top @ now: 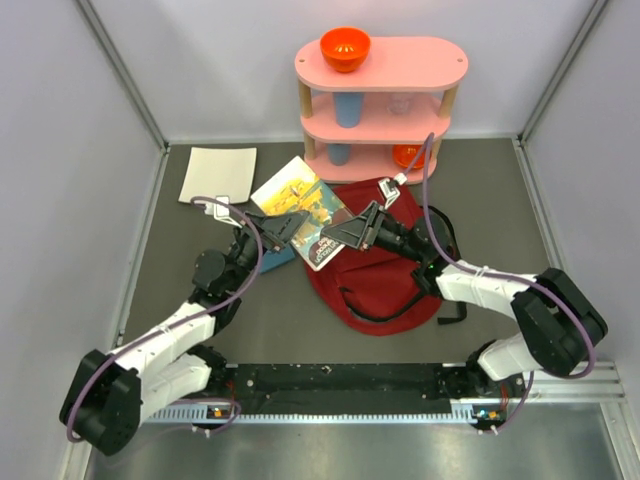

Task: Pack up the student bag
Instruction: Pick up the book from the center of the board.

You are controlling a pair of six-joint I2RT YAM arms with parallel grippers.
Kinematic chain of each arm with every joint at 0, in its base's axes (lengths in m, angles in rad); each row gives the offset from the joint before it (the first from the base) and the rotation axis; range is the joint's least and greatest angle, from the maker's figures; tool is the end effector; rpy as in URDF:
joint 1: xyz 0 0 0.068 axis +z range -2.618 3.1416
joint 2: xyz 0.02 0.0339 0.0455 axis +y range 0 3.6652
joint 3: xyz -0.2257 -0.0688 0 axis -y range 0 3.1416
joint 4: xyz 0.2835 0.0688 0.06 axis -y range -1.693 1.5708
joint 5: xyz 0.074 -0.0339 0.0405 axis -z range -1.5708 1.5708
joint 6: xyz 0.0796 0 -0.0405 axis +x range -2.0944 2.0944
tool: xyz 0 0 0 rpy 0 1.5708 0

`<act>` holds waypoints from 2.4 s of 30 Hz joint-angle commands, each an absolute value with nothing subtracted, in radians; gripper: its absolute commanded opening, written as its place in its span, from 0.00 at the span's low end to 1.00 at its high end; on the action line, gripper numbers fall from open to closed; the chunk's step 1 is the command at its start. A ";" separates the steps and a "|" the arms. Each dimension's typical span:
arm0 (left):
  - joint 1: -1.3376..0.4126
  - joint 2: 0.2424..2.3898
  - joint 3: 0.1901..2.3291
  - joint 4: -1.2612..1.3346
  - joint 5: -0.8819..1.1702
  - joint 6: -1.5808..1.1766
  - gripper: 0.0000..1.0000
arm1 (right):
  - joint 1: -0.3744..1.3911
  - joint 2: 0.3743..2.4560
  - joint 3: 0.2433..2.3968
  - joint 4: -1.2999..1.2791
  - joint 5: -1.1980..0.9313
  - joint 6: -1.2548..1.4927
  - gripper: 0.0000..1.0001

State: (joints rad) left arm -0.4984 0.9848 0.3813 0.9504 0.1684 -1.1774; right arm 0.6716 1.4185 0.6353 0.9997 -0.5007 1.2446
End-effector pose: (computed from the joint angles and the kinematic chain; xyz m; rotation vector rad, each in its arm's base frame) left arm 0.2624 -0.1580 0.2419 -0.3027 1.3550 -1.5377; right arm 0.2655 0.2598 0.2100 -0.0361 1.6845 1.8700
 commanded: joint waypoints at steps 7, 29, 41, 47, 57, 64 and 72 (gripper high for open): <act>-0.491 0.864 0.420 0.897 0.149 -1.043 0.60 | 0.601 1.385 0.732 0.898 -0.758 1.181 0.00; -0.491 0.982 0.399 1.078 0.178 -1.153 0.00 | 0.635 1.382 0.647 1.017 -0.565 1.361 0.65; -0.495 0.971 0.388 1.071 0.166 -1.141 0.00 | 0.733 1.341 0.597 1.089 -0.295 1.348 0.49; -0.495 0.953 0.383 1.040 0.164 -1.131 0.00 | 0.732 1.351 0.591 1.127 -0.259 1.330 0.26; -0.495 0.980 0.431 0.962 0.262 -1.089 0.98 | 0.703 1.243 0.614 0.993 -0.292 1.201 0.00; -0.514 0.920 0.606 0.530 0.261 -0.791 0.98 | 0.695 0.857 0.702 0.086 0.190 0.890 0.00; -0.797 1.115 0.872 0.180 0.094 -0.470 0.98 | 0.693 0.463 0.709 -0.346 0.656 0.756 0.00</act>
State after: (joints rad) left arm -0.6838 0.9997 0.7670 0.3241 0.1543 -0.6666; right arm 0.6975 0.5869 0.6228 -0.1184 0.3431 0.8608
